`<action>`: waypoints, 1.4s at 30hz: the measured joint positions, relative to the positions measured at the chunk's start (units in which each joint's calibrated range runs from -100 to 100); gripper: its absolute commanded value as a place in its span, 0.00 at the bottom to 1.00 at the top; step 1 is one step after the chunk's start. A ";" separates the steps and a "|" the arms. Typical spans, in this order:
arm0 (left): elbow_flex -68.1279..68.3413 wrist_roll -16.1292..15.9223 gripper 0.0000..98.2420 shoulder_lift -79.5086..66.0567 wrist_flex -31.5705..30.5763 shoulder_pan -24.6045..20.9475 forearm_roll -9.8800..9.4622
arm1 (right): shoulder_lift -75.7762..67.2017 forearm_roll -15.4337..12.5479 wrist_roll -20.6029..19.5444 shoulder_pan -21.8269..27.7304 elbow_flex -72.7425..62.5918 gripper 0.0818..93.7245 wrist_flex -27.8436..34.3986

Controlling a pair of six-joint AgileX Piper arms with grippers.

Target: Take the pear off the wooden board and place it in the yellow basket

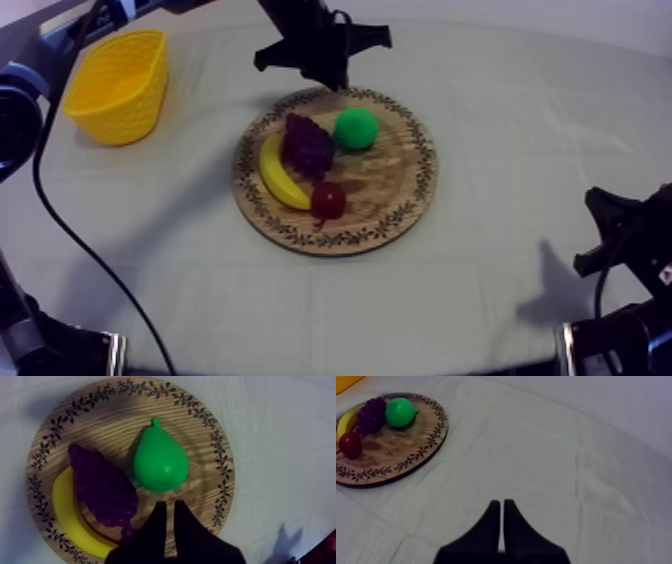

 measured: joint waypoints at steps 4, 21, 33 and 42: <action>0.00 0.16 0.24 -0.14 0.54 0.13 -0.25 | 0.00 0.00 0.03 0.00 0.00 0.00 0.00; -0.14 -0.95 0.89 0.27 0.28 1.08 -0.12 | 0.00 0.00 0.08 0.00 0.00 0.00 0.00; -4.48 0.84 0.97 5.72 1.99 1.07 -1.22 | 0.00 0.00 0.12 0.00 0.00 0.00 0.00; -16.53 0.87 0.98 16.70 8.11 0.57 -1.72 | 0.00 0.00 0.09 0.00 0.00 0.00 0.00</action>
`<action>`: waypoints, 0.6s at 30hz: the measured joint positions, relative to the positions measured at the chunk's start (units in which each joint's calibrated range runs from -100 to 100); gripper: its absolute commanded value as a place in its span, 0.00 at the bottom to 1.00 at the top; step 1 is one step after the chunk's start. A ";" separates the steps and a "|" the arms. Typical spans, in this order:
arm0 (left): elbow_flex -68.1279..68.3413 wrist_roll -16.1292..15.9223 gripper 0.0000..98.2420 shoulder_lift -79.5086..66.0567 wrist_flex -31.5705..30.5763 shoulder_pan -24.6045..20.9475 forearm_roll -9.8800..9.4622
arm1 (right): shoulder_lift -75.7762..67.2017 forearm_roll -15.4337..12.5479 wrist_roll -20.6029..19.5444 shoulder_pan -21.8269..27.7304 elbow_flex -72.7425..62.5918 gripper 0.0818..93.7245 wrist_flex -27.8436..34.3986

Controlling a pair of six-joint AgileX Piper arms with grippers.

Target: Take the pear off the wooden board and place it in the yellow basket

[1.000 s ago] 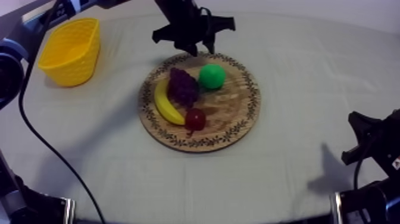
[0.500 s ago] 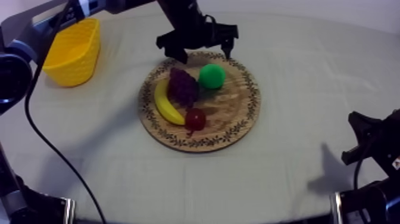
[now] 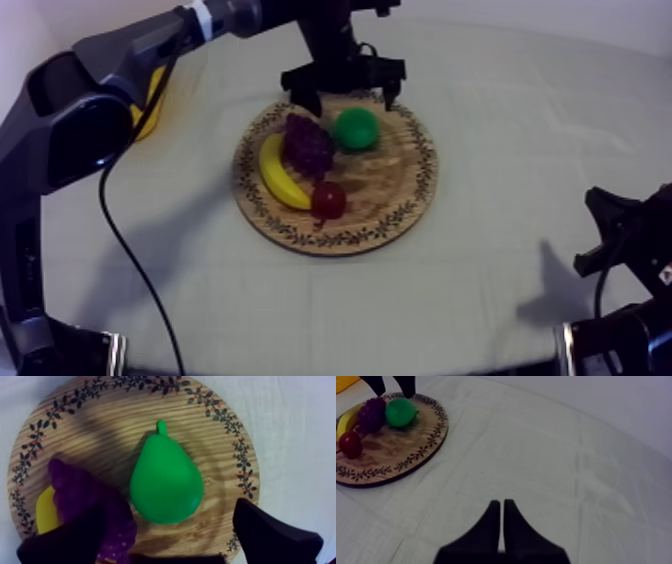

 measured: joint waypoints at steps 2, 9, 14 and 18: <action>-2.53 0.00 0.97 2.68 1.39 0.00 0.00 | 0.00 0.00 0.00 0.00 0.00 0.00 0.00; -10.72 0.12 0.96 10.12 5.16 -0.38 0.25 | 0.00 0.00 -0.07 0.00 0.00 0.00 0.00; -13.43 0.07 0.90 12.86 6.44 -0.50 0.31 | 0.00 0.00 -0.04 0.00 0.00 0.00 0.00; -14.95 -0.60 0.73 13.59 6.86 -0.25 0.36 | 0.00 0.00 -0.04 0.00 0.00 0.00 0.00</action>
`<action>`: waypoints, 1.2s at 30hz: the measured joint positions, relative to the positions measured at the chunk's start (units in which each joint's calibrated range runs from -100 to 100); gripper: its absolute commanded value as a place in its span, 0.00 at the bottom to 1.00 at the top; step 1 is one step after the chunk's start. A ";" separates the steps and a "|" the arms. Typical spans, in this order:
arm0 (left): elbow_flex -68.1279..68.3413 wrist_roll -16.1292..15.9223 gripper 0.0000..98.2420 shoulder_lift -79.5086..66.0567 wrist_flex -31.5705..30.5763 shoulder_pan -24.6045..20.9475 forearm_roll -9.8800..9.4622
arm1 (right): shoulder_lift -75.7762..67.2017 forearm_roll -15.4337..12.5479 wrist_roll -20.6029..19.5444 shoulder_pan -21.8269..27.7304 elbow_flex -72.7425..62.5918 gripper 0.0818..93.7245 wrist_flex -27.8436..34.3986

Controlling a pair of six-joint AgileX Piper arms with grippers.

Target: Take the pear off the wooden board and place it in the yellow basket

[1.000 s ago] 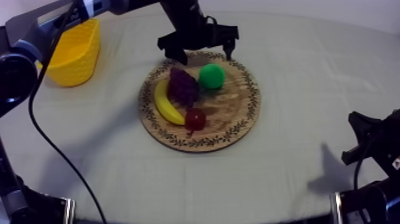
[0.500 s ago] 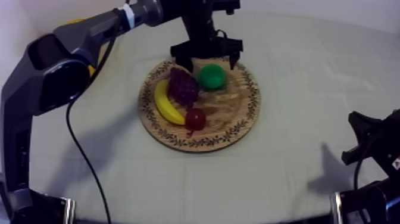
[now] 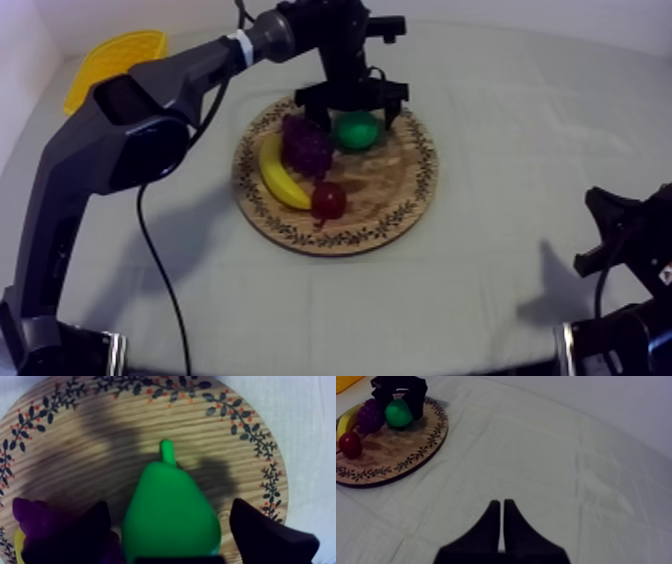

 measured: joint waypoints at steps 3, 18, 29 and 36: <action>-0.49 -0.30 0.59 0.13 0.22 0.25 -0.06 | 0.00 0.00 0.02 0.00 0.00 0.00 0.00; 7.08 -0.39 0.50 -7.47 -0.35 1.22 -0.36 | 0.00 0.00 0.07 0.00 0.00 0.00 0.00; 16.65 -0.51 0.51 -24.27 -0.40 1.78 -0.57 | 0.00 0.00 0.07 0.00 0.00 0.00 0.00; 23.68 -0.62 0.51 -34.60 -0.09 1.37 -1.14 | 0.00 0.00 0.04 0.00 0.00 0.00 0.00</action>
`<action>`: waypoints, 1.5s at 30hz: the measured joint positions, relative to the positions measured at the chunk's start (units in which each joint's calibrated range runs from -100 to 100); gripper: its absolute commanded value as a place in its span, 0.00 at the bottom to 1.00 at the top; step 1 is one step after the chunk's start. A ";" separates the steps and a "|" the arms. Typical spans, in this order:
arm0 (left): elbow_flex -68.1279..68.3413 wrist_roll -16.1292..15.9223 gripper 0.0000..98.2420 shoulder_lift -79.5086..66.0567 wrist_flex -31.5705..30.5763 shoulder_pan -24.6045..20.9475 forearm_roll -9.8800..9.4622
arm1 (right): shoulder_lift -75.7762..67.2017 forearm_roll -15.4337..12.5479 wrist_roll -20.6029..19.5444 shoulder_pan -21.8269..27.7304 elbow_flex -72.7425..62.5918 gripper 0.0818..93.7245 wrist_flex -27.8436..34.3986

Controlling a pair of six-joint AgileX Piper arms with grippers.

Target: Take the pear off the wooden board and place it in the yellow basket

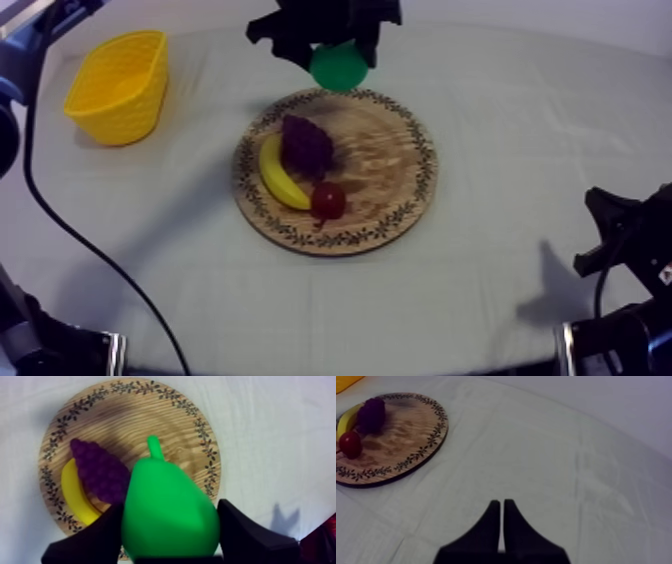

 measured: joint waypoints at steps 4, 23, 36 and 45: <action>3.90 -0.19 0.51 -5.05 0.15 -0.90 -0.78 | 0.00 0.00 0.00 0.00 0.00 0.00 0.00; 21.29 -3.98 0.51 -22.59 0.45 -16.81 -3.33 | 0.00 0.00 -0.02 0.00 0.00 0.00 0.00; 22.03 -7.30 0.51 -24.41 1.23 -29.39 -4.59 | 0.00 0.00 0.01 0.00 0.00 0.00 0.00; 18.61 -8.32 0.51 -16.96 -1.24 -32.75 -4.64 | 0.00 0.00 0.01 0.00 0.00 0.00 0.00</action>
